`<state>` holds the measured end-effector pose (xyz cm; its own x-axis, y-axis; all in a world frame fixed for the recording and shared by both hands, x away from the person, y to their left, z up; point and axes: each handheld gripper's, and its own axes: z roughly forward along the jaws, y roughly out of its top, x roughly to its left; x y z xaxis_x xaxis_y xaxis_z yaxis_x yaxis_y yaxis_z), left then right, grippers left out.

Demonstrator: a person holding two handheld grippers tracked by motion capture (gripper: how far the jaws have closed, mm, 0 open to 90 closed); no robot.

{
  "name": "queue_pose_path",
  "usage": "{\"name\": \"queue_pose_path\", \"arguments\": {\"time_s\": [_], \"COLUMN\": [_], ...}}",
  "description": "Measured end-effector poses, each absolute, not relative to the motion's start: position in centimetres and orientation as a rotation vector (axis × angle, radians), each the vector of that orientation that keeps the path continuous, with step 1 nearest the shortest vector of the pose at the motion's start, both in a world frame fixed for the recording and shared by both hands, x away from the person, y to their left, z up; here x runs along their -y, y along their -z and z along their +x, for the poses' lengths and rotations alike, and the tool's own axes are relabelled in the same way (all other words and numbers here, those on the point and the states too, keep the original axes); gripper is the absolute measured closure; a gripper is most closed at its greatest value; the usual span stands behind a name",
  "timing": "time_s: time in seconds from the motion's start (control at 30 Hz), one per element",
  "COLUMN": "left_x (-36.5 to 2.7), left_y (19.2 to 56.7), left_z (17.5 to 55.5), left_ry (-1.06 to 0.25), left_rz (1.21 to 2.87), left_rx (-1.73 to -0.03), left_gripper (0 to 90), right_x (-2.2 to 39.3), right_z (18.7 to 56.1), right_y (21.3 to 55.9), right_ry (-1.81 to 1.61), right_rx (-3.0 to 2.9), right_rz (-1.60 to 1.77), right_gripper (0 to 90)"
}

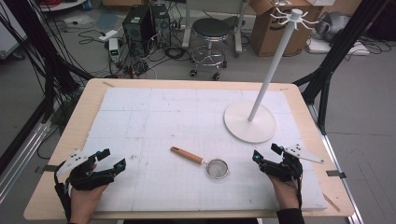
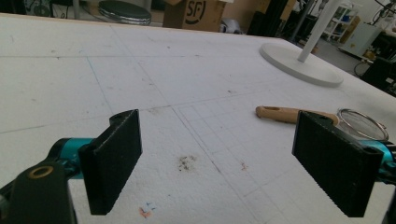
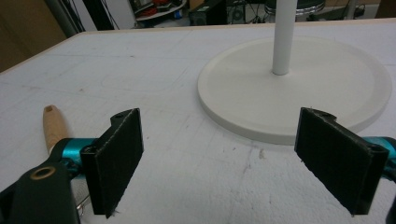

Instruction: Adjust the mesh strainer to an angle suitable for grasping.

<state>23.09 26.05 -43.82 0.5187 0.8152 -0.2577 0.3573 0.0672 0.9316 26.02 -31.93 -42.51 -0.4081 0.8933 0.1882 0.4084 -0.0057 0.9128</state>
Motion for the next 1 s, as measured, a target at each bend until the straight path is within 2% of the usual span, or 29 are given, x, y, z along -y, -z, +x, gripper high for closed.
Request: {"name": "queue_pose_path", "arguments": {"time_s": [1.0], "left_x": [-26.12], "left_y": [43.83], "left_z": [22.97], "left_ry": [-0.467], "left_rz": [1.53], "left_rx": [-1.053], "left_gripper": [16.6], "right_x": [31.66], "right_z": [26.1], "right_y": [42.53], "right_ry": [-1.42], "right_rx": [-1.846], "right_rz": [1.34], "right_gripper": [15.6]}}
